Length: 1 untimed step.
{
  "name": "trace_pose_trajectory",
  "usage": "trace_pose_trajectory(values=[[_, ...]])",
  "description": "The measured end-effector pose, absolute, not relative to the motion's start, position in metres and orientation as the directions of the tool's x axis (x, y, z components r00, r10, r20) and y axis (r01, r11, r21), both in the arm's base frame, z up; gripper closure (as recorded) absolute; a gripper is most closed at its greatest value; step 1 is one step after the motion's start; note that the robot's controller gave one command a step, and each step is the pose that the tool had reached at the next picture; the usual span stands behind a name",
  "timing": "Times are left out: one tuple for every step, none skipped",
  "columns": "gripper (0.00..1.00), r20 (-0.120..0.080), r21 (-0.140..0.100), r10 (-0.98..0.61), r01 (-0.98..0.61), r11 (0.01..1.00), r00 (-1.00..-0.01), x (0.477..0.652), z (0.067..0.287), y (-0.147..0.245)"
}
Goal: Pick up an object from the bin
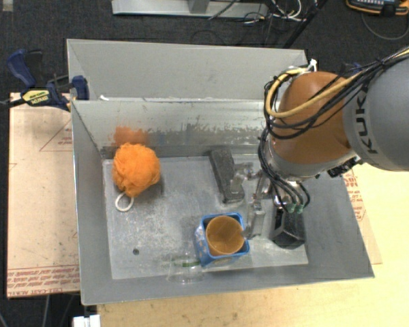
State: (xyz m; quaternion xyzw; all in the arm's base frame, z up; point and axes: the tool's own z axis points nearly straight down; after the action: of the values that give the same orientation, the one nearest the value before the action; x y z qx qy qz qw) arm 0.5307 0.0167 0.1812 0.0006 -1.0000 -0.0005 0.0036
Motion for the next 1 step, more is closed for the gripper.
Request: trace_pose_trajectory(values=[[0.00,-0.001,0.001,0.000,0.000,1.000,-1.000,0.5324,0.1856,0.0166]])
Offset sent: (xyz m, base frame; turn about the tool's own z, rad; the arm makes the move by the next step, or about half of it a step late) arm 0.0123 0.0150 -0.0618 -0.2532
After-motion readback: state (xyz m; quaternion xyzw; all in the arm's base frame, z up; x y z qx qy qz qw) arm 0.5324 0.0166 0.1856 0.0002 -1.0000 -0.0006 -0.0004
